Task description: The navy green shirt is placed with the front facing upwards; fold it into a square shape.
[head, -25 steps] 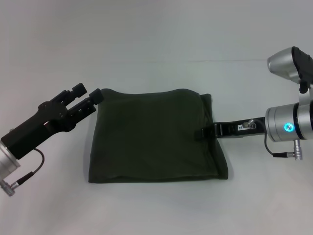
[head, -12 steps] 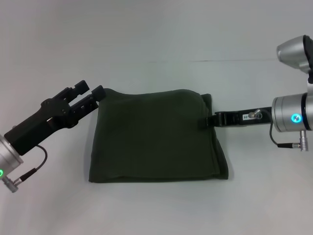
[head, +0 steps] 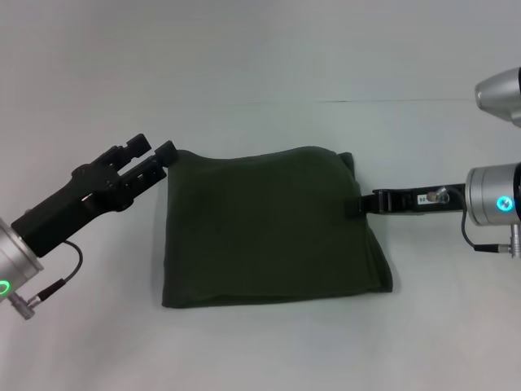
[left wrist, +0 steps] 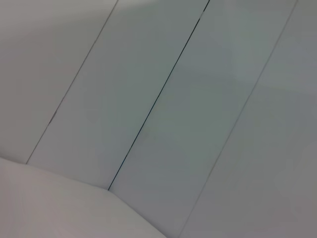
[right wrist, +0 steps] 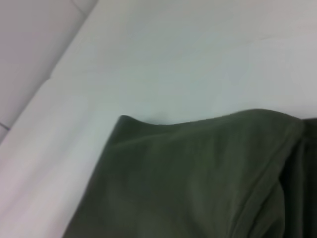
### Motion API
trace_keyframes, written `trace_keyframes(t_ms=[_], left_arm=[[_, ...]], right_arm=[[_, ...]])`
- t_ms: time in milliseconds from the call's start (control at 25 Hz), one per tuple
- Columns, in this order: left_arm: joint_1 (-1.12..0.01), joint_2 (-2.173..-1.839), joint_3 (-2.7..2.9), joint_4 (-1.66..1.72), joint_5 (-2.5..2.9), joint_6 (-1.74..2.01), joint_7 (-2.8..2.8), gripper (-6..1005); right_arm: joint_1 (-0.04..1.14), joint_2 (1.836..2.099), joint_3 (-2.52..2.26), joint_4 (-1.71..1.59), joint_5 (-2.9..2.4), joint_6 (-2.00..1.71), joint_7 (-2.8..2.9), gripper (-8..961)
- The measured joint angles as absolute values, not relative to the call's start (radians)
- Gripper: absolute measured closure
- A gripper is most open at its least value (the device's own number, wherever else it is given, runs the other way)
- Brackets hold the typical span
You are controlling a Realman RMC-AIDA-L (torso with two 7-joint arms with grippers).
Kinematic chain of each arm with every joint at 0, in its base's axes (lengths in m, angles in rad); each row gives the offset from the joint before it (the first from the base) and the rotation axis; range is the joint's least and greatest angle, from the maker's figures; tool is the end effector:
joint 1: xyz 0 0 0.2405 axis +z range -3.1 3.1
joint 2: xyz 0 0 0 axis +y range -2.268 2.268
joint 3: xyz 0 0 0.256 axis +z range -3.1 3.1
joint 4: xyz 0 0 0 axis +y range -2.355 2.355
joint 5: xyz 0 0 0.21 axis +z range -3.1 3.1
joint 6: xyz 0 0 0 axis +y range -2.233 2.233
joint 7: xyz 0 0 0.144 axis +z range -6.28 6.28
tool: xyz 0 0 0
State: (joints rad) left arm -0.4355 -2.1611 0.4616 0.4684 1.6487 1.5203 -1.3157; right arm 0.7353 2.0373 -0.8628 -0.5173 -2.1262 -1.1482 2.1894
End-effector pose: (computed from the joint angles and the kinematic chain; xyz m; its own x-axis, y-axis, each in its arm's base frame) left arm -0.2795 0.3149 -0.0002 0.3532 0.2891 0.8898 0.7555 -0.6491 -0.0890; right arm 0.2489 0.3976 -0.0286 0.4048 -0.8292 -0.3854 -0.9111 -0.4016 -0.0928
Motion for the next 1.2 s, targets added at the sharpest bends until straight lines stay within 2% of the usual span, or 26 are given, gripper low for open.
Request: trace_keyframes(t_ms=[520,720,1040,1200], left_arm=[[-0.444,-2.160,0.459,0.463,1.650,1.503,-1.316,235],[-0.445,-2.157,0.457,0.463,1.648,1.496,-1.316,234],[-0.467,-2.154,0.455,0.464,1.647,1.417,-1.368,233],[-0.494,-2.145,0.461,0.468,1.652,1.354,-1.423,232]], right_arm=[[0.692,2.038,-0.856,-0.523,-2.123,-1.007,2.187,763],[0.695,2.020,-0.856,-0.529,-2.122,-0.994,2.192,526],[0.685,2.016,-0.831,-0.589,-2.103,-1.054,2.202,278],[0.670,2.007,-0.794,-0.618,-2.081,-1.143,2.198,246]])
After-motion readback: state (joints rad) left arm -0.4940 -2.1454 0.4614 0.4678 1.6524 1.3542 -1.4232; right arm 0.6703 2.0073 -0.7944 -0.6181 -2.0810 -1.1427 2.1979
